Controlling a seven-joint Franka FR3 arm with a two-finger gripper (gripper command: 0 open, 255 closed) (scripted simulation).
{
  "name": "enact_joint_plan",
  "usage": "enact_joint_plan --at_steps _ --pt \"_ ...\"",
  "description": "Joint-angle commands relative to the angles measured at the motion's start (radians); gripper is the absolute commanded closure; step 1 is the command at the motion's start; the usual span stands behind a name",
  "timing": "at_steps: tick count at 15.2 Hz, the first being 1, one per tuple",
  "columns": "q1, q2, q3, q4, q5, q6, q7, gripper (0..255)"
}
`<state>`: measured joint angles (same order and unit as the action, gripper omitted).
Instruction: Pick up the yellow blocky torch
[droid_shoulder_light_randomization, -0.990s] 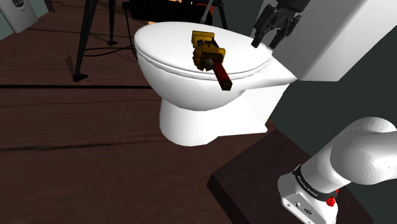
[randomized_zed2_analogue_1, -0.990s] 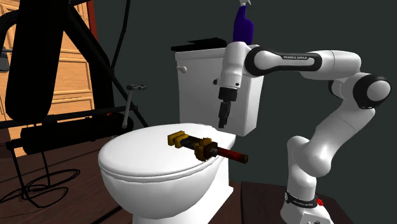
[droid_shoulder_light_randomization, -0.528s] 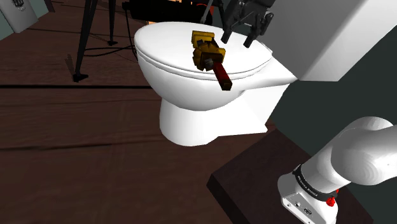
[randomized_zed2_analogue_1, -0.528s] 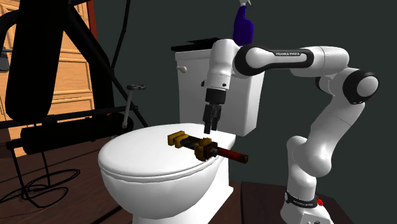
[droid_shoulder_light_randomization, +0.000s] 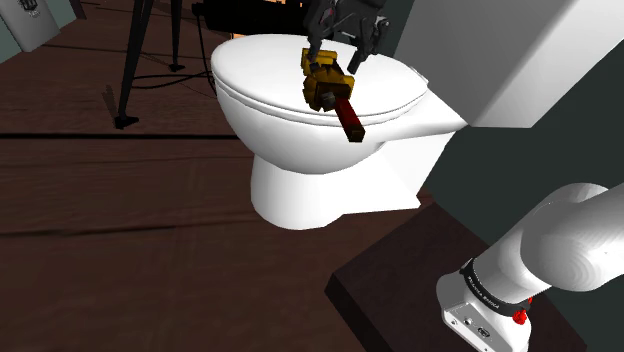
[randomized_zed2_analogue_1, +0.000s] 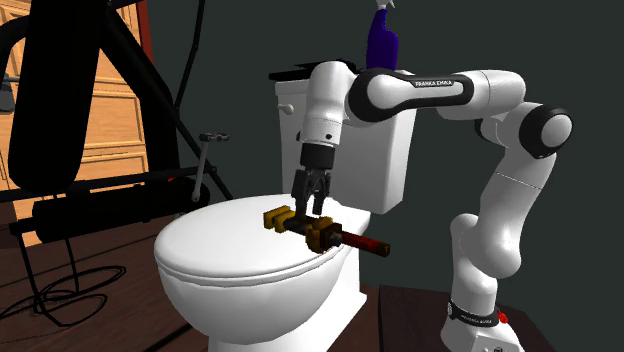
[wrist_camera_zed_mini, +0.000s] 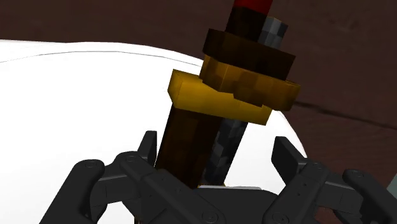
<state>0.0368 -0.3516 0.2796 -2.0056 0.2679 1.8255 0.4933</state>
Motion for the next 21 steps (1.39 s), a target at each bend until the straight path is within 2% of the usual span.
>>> enact_joint_plan --at_steps 1,6,7,16,21 --pt "0.001 0.001 0.003 -0.025 0.003 0.026 -0.002 0" --pt "0.003 -0.003 0.006 -0.076 0.008 0.072 -0.011 0" --pt "0.003 -0.001 0.006 -0.075 0.008 0.073 -0.011 255" --pt "0.003 -0.003 0.006 -0.075 0.009 0.072 -0.011 255" --pt "0.000 0.003 0.002 -0.004 0.001 0.007 0.001 255"
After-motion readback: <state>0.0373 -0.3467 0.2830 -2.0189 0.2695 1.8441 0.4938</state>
